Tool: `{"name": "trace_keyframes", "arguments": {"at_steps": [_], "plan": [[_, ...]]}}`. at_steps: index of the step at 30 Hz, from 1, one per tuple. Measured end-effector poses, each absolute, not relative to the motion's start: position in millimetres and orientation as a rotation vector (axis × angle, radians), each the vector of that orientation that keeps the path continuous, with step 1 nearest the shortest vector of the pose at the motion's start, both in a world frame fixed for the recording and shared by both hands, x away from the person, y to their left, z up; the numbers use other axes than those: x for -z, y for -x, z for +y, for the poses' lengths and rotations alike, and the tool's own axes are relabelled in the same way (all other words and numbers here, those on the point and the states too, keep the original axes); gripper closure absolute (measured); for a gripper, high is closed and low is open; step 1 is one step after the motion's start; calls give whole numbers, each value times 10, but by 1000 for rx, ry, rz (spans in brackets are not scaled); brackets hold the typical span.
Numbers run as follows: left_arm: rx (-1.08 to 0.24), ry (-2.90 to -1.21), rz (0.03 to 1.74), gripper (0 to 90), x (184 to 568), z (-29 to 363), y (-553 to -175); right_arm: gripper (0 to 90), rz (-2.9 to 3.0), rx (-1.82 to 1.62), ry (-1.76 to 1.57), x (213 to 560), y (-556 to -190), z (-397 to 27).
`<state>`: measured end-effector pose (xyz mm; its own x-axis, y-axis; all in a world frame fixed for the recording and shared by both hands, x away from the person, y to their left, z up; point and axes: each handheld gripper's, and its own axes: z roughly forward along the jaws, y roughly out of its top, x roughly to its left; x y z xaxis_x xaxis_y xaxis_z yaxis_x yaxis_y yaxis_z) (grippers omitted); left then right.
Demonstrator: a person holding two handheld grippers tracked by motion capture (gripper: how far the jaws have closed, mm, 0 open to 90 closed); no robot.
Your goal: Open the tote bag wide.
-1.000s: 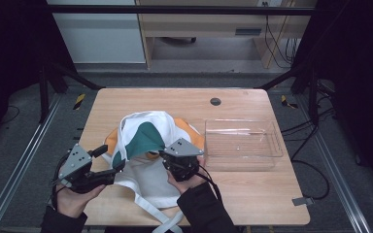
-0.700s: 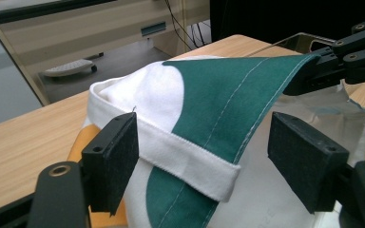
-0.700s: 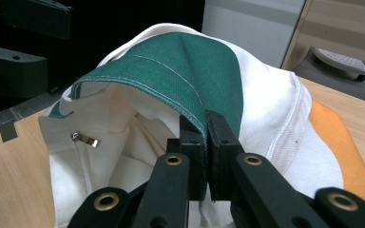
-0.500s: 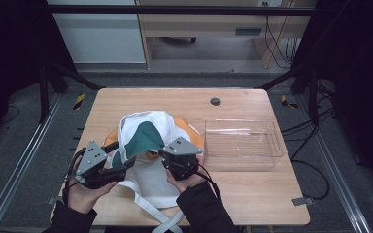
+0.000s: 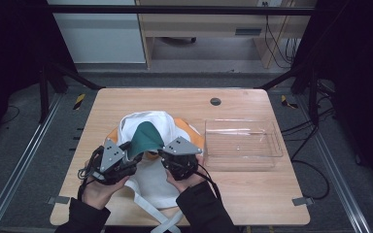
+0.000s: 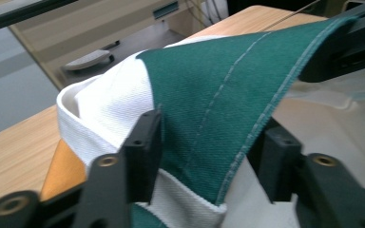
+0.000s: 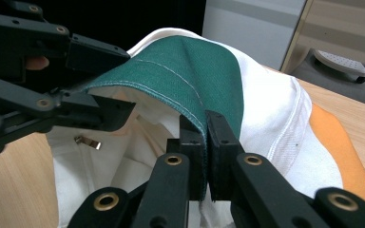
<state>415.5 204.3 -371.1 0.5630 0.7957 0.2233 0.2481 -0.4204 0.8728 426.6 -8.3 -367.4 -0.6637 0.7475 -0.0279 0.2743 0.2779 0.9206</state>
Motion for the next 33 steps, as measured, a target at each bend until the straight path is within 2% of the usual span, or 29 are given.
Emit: {"name": "trace_keyframes", "arguments": {"at_steps": [8,9,10,14,23,29,33], "plan": [[-828,-1958,841,721,3757,2019,-4159,865,2101,-1357,-908,3694,-4265,-60],[-822,-1955,844,721,3761,2021,-4161,864,2102,-1353,-904,3700,-4264,-58],[-811,-1954,845,783,3762,2029,-4167,858,2106,-1352,-898,3714,-4262,-52],[-788,-1942,858,846,3767,2038,-4178,822,2111,-1349,-888,3731,-4254,-45],[-736,-1913,885,863,3773,2072,-4193,749,2130,-1351,-834,3717,-4123,-168],[-735,-1903,892,863,3769,2074,-4185,822,2147,-1375,-826,3726,-3942,-382],[-734,-1899,893,864,3766,2069,-4178,900,2188,-1353,-856,3888,-3869,-507]]}}
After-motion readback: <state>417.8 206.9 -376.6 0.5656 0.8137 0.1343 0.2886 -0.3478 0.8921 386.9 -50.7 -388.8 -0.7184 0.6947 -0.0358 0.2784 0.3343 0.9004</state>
